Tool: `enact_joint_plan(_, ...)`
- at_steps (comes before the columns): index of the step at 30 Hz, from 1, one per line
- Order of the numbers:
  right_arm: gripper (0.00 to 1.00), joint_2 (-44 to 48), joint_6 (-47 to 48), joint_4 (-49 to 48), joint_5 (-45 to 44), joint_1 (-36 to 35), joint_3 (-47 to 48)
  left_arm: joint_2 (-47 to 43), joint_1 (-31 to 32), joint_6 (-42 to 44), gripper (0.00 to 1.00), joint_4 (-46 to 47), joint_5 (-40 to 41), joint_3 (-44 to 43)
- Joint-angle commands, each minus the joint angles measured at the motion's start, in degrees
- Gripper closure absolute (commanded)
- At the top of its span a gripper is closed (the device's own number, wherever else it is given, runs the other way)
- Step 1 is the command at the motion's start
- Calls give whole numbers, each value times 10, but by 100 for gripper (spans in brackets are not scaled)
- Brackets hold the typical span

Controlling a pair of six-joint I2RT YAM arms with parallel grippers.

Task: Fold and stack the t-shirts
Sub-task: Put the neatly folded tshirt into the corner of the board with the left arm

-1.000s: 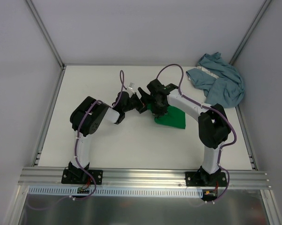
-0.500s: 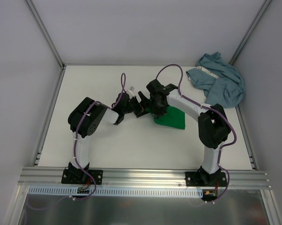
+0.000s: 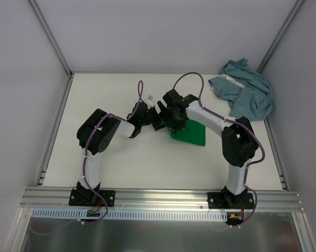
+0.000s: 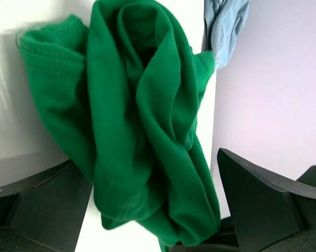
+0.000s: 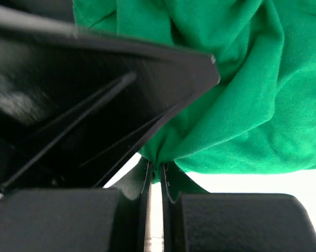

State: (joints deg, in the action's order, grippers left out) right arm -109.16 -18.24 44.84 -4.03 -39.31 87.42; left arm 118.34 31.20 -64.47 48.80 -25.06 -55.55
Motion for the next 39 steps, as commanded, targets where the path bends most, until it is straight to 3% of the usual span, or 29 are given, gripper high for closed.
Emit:
enact_joint_plan(1, 99, 34, -9, -7, 0, -5, 2, 8, 7, -7, 1, 6, 5, -26)
enact_joint_plan(8, 99, 47, -10, -13, 3, -5, -15, 22, 4, -5, 2, -2, 5, -40)
enact_joint_plan(9, 99, 47, -11, -13, 5, -6, -17, 23, 4, -6, 9, -2, 4, -42)
enact_joint_plan(11, 99, 50, -12, -17, 5, -5, -24, 31, 3, -7, 31, 7, -1, -45)
enact_joint_plan(12, 99, 52, -13, -19, 10, -6, -27, 35, 3, -10, 48, 7, -3, -50)
enact_joint_plan(13, 99, 54, -13, -23, 12, -6, -33, 39, 3, -11, 82, 3, -5, -53)
enact_joint_plan(14, 99, 55, -12, -25, 19, -5, -36, 41, 3, -9, 100, -9, -5, -61)
enact_joint_plan(17, 63, 65, -14, -21, 10, -9, -46, 38, 2, -1, 100, -27, -3, -64)
enact_joint_plan(18, 44, 69, -16, -17, 1, -9, -49, 35, 1, 6, 100, -38, -2, -63)
enact_joint_plan(19, 40, 73, -15, -14, -2, -9, -51, 27, 0, 12, 100, -47, 0, -64)
enact_joint_plan(23, 37, 108, -13, 9, -32, -9, -61, -1, -9, 61, 100, -103, 6, -68)
enact_joint_plan(30, 34, 256, 2, 59, -112, 13, -95, -67, -40, 180, 100, -273, 29, -84)
enact_joint_plan(39, 31, 430, 25, 57, -93, 90, -208, -116, -88, 348, 100, -516, 138, -154)
